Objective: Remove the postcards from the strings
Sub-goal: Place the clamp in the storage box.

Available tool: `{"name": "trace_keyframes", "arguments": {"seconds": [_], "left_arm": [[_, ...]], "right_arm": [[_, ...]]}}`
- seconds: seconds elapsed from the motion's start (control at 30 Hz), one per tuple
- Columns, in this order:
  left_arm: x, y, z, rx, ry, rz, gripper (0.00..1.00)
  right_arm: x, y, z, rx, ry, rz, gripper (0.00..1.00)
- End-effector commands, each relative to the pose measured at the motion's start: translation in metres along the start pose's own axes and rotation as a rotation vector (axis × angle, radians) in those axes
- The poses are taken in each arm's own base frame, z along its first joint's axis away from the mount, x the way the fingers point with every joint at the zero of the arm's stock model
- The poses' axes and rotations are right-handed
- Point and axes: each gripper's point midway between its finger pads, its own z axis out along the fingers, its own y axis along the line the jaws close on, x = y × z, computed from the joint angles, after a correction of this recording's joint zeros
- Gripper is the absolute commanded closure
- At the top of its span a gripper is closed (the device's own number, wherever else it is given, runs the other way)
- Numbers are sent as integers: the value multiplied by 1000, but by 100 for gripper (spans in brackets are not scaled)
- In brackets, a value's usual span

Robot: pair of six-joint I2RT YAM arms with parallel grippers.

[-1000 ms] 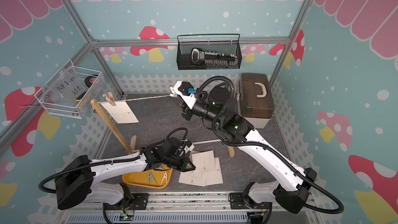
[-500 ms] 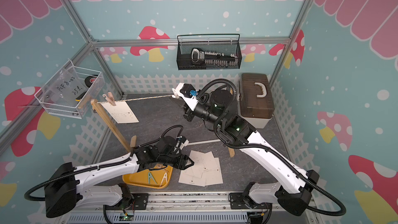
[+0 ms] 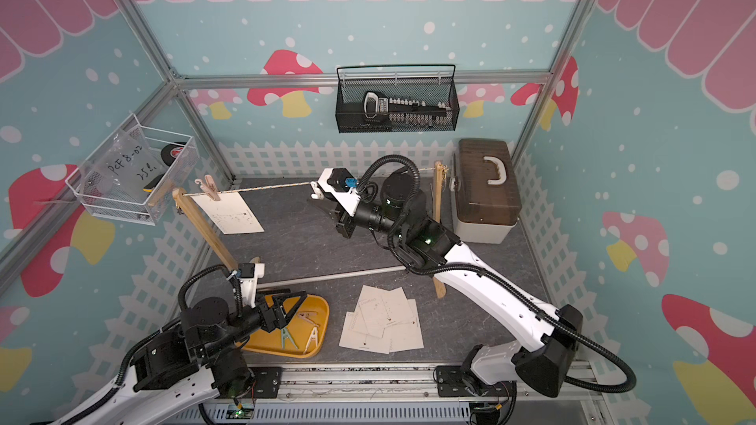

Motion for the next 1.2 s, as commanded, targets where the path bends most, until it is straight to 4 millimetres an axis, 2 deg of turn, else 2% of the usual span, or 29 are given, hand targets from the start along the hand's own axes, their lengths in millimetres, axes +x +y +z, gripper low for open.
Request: {"name": "trace_keyframes", "arguments": {"seconds": [0.0,0.07,0.27,0.5,0.7,0.9,1.0,1.17], "left_arm": [[7,49,-14,-158,-64,-149,12],[-2,56,-22,-166,-133,-174,12],[-26,43,-24,-187,-187,-82,11],[-62,41,-51,-243,-323,2,11],[-88,29,-66,-295,-368,123,9],[-102,3,-59,-300,-319,256,7],[-105,-13,-52,-268,-286,313,7],[-107,-31,-35,-238,-239,356,4]], "right_arm": [[19,19,19,-107,-8,49,82],[41,29,28,-147,28,71,81],[110,59,45,-235,145,131,80],[165,87,37,-294,249,183,79],[198,126,30,-392,350,182,79],[232,170,29,-502,446,182,73],[242,175,27,-503,468,173,61],[244,165,24,-445,480,122,46]]}}
